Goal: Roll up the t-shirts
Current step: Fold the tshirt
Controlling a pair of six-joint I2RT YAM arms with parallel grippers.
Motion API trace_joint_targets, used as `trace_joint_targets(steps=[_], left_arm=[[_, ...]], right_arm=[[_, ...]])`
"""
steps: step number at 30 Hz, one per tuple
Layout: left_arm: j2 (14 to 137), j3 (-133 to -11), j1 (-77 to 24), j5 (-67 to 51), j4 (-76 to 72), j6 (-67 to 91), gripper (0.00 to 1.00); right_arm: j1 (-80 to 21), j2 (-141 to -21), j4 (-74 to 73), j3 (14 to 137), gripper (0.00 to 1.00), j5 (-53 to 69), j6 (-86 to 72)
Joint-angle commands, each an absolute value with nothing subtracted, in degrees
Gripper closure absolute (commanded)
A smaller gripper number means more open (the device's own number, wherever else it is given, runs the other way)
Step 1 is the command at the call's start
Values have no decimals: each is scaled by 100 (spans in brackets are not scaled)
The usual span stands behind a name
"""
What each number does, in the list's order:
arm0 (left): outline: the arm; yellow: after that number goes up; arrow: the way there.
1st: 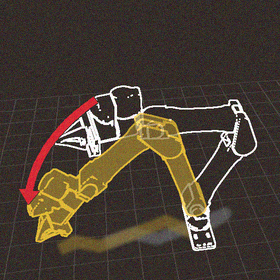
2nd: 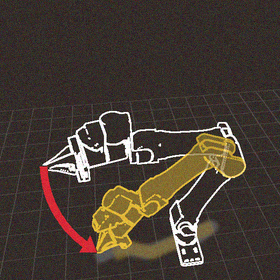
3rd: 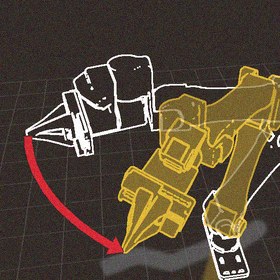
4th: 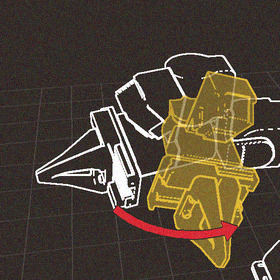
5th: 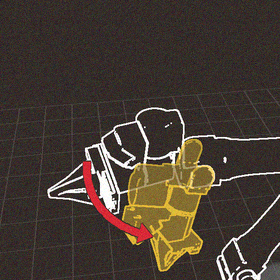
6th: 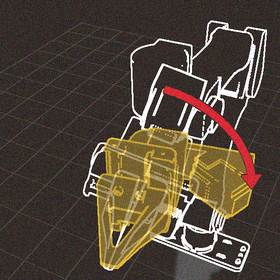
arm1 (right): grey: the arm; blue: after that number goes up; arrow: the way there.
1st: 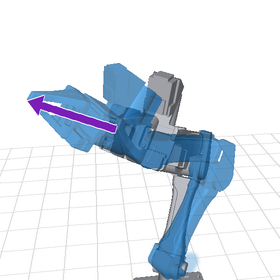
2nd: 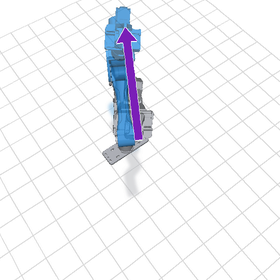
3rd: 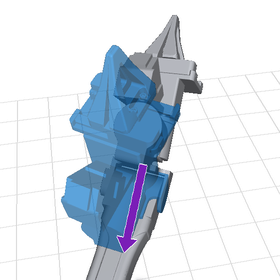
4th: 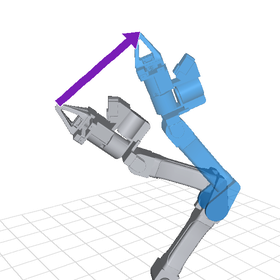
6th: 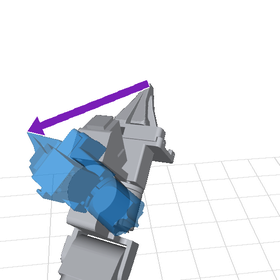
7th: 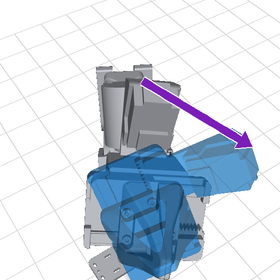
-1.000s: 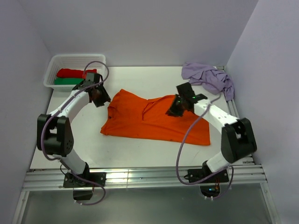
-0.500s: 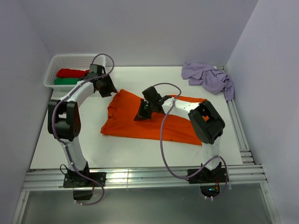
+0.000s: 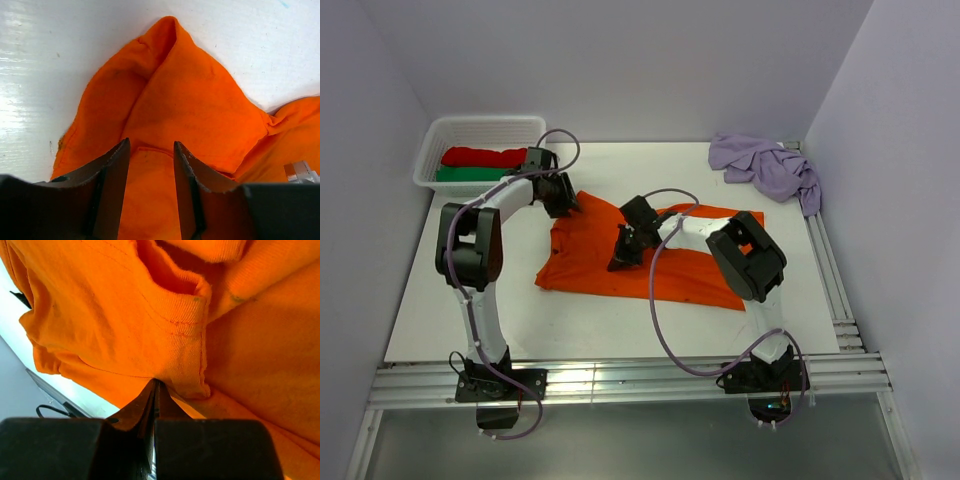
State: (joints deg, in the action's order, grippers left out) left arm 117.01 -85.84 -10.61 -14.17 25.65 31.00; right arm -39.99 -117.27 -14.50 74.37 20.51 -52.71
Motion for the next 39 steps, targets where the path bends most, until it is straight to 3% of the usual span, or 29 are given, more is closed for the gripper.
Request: trace_joint_targets(steps=[1, 17, 26, 39], left_arm=[[11830, -8596, -1125, -1503, 2373, 2988, 55], [12155, -8938, -1257, -485, 2795, 2927, 71], [12419, -9237, -1459, -123, 2979, 2848, 100], [12533, -10731, -1468, -132, 3761, 3173, 100]], right_arm=[[-4052, -11900, -1503, 7629, 100, 2030, -5247], [-4078, -12023, -1679, 7734, 100, 2039, -5150], [-4069, -12006, -1731, 7708, 100, 2039, -5089], [-4069, -12041, -1819, 7664, 100, 2057, -4992]])
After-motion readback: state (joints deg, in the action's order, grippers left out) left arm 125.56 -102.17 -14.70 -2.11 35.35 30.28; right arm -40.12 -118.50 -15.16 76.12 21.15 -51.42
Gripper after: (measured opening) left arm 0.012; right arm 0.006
